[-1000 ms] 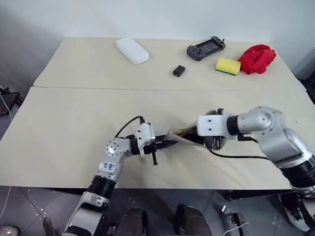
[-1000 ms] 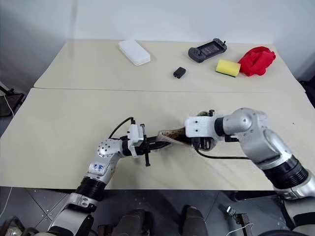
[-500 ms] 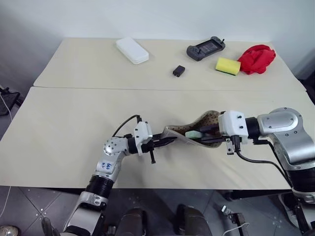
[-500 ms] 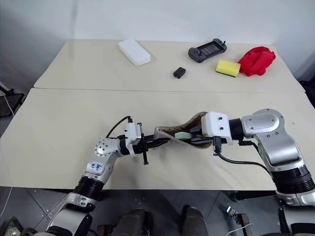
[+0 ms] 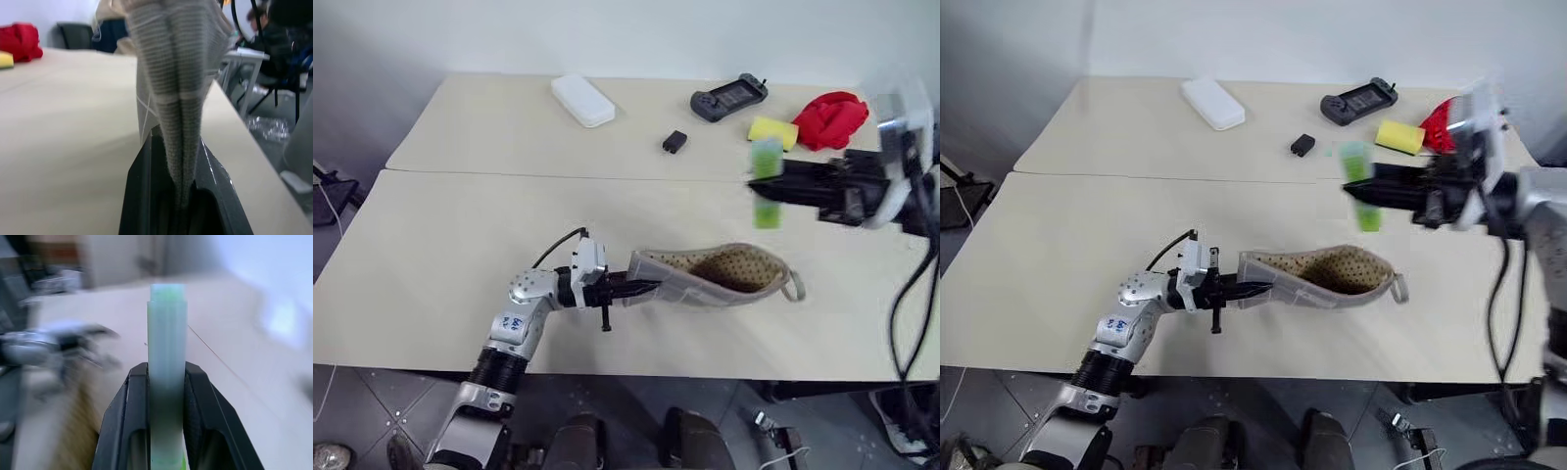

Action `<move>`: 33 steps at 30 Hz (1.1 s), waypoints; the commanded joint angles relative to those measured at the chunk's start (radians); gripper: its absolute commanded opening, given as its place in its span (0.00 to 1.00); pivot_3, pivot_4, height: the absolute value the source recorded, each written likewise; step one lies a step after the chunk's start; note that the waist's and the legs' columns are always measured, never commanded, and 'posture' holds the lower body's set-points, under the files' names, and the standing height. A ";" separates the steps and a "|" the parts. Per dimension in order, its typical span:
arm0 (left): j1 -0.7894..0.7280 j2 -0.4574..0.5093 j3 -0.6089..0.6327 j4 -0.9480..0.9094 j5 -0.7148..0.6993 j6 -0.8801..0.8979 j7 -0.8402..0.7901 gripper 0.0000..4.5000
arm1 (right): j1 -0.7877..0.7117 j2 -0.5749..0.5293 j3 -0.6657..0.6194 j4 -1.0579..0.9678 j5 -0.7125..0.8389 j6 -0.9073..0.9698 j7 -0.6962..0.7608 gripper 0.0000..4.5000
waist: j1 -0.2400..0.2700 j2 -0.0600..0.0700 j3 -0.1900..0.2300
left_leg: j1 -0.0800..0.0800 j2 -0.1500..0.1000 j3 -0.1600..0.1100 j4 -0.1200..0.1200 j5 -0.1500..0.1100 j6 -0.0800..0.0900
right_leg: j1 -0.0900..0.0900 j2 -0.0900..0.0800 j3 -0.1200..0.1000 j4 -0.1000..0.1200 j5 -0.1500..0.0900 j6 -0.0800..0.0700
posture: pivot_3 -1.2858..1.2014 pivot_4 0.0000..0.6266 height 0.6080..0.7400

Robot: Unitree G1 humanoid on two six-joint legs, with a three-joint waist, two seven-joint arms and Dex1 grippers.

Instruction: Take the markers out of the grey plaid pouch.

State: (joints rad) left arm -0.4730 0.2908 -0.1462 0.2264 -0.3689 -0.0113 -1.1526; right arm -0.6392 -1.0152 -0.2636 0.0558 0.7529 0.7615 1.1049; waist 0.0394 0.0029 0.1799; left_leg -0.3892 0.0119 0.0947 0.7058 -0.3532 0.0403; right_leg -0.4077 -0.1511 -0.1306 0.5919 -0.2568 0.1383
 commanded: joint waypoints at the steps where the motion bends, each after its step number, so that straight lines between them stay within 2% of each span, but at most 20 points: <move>1: -0.014 -0.015 -0.006 0.006 0.011 -0.032 -0.007 0.00 | 0.067 -0.072 0.014 0.170 -0.145 -0.081 0.005 0.10 | -0.002 0.000 0.000 | 0.000 -0.001 0.001 0.000 0.000 0.000 | 0.000 0.000 0.000 -0.001 0.000 0.001 | 0.52 0.24 1.00; 5: -0.011 -0.025 -0.008 0.015 0.022 -0.049 0.000 0.00 | 0.144 -0.111 0.120 0.297 -0.304 -0.084 -0.038 0.10 | -0.014 0.000 0.000 | 0.000 -0.001 0.006 -0.001 0.000 0.000 | 0.000 0.001 -0.001 -0.001 0.000 0.001 | 0.52 0.24 1.00; 8: -0.006 -0.031 -0.010 0.016 0.028 -0.056 0.006 0.00 | 0.131 -0.087 0.177 0.370 -0.382 -0.039 -0.105 0.10 | -0.021 0.002 -0.001 | 0.000 0.000 0.008 -0.001 0.000 -0.001 | -0.001 0.001 0.000 0.000 0.000 0.001 | 0.52 0.24 1.00; 14: -0.009 -0.048 -0.005 0.018 0.037 -0.086 0.026 0.00 | 0.105 -0.014 0.228 0.480 -0.489 -0.103 -0.171 0.10 | -0.033 0.000 -0.002 | 0.001 0.001 0.008 0.000 0.001 -0.002 | 0.000 0.002 0.001 0.000 0.000 0.001 | 0.52 0.24 1.00; 16: -0.016 -0.053 0.001 0.022 0.044 -0.100 0.042 0.00 | 0.097 0.000 0.228 0.515 -0.523 -0.159 -0.192 0.27 | -0.031 -0.002 -0.003 | 0.002 0.002 0.007 0.001 0.001 -0.001 | 0.001 0.002 0.000 -0.001 0.000 0.001 | 0.52 0.24 1.00; 19: -0.025 -0.052 0.006 0.031 0.043 -0.106 0.048 0.00 | 0.081 0.003 0.211 0.523 -0.522 -0.150 -0.165 0.47 | -0.026 -0.001 -0.004 | 0.001 0.002 0.006 0.002 0.001 -0.001 | 0.001 0.001 0.001 0.000 0.001 0.001 | 0.52 0.24 1.00; 24: -0.030 -0.048 0.005 0.043 0.042 -0.111 0.044 0.00 | 0.064 -0.032 0.176 0.492 -0.504 -0.197 -0.075 0.83 | -0.026 0.000 -0.004 | 0.001 0.001 0.004 0.002 0.001 -0.001 | 0.001 0.002 0.001 0.000 0.001 0.001 | 0.52 0.24 1.00; 25: -0.030 -0.047 0.004 0.046 0.043 -0.113 0.042 0.00 | 0.061 -0.053 0.142 0.452 -0.468 -0.236 -0.009 0.92 | -0.025 0.000 -0.003 | 0.001 0.001 0.004 0.002 0.001 -0.001 | 0.001 0.001 0.001 0.000 0.001 0.001 | 0.52 0.24 1.00; 28: -0.036 -0.046 0.001 0.064 0.047 -0.124 0.034 0.00 | 0.028 -0.112 0.071 0.357 -0.383 -0.288 0.154 0.92 | -0.023 0.006 -0.001 | 0.001 0.001 0.003 0.002 0.001 -0.001 | 0.000 0.001 0.002 0.000 0.001 0.002 | 0.52 0.24 1.00; 33: -0.044 -0.049 -0.001 0.088 0.050 -0.141 0.024 0.00 | -0.068 -0.145 0.069 0.215 -0.298 -0.238 0.269 0.92 | -0.019 0.007 -0.001 | 0.001 0.001 0.001 0.001 0.001 -0.001 | -0.001 0.002 0.002 -0.001 0.001 0.001 | 0.52 0.24 1.00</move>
State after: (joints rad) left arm -0.5038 0.2449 -0.1520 0.3221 -0.3211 -0.1349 -1.1194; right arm -0.6925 -1.1434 -0.1868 0.3272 0.4152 0.5064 1.3334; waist 0.0205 0.0102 0.1791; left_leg -0.3882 0.0133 0.0954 0.7075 -0.3527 0.0392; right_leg -0.4083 -0.1491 -0.1284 0.5914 -0.2556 0.1397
